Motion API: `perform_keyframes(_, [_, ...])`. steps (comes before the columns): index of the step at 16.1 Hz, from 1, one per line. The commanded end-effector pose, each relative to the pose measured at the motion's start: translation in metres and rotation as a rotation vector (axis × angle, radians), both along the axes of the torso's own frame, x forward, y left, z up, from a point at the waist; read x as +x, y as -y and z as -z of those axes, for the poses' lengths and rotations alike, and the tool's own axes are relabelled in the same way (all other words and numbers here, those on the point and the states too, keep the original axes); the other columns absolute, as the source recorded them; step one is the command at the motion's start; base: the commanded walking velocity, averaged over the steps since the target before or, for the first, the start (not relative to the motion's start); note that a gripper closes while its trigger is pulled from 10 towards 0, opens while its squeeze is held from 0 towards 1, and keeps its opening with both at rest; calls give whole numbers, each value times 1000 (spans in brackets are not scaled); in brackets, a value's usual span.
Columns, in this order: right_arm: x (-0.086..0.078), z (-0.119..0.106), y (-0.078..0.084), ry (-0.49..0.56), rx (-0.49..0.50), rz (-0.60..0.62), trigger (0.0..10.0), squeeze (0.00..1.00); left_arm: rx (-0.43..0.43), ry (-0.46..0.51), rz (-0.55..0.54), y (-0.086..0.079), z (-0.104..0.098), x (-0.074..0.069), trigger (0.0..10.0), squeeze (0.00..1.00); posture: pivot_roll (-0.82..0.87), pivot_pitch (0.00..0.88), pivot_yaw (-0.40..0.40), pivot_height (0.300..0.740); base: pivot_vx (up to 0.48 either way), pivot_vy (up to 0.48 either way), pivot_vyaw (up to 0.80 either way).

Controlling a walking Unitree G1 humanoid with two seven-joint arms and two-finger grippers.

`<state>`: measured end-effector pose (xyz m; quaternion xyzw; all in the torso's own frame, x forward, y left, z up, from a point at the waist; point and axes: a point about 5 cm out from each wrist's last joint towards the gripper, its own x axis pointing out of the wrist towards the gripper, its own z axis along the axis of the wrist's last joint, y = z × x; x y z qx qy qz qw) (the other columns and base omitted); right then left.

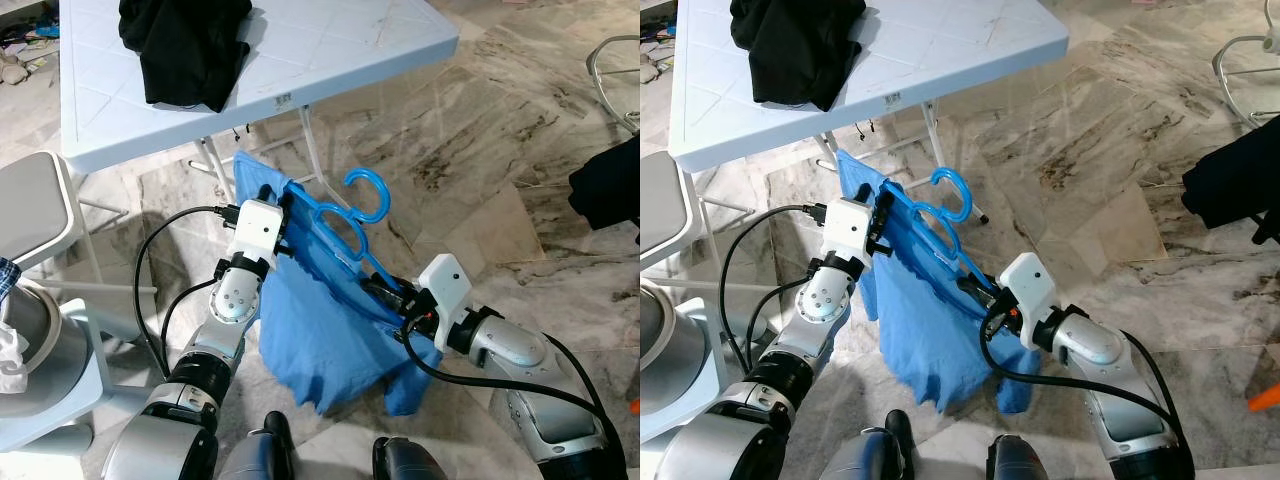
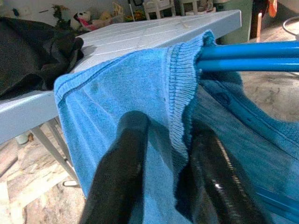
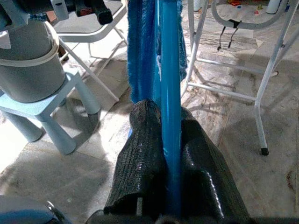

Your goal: Hang hanger

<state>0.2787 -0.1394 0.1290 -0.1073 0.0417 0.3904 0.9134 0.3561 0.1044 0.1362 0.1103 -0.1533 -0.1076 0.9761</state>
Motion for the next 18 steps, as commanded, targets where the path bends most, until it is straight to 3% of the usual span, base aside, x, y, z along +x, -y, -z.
perform_keyframes(1, [0, -4, -1, 22, 11, -9, 10000, 0, -4, -17, -13, -5, 4, 0, 0, 0, -213, 258, 74, 740, 0, 0, 0])
perform_keyframes(15, [-2, 0, -7, 4, 27, -12, 10000, 0, 7, -40, -40, -13, 6, 3, 0, 0, -213, 274, 82, 740, 0, 0, 0])
perform_keyframes(17, [4, 2, -3, 15, 8, 44, 10000, 0, 1, -30, -41, -13, 3, 4, 0, 0, -215, 273, 83, 740, 0, 0, 0])
perform_keyframes(18, [13, 5, 2, 21, -14, 141, 10000, 0, -7, -12, -32, -11, -1, 4, 0, 0, -216, 274, 84, 740, 0, 0, 0])
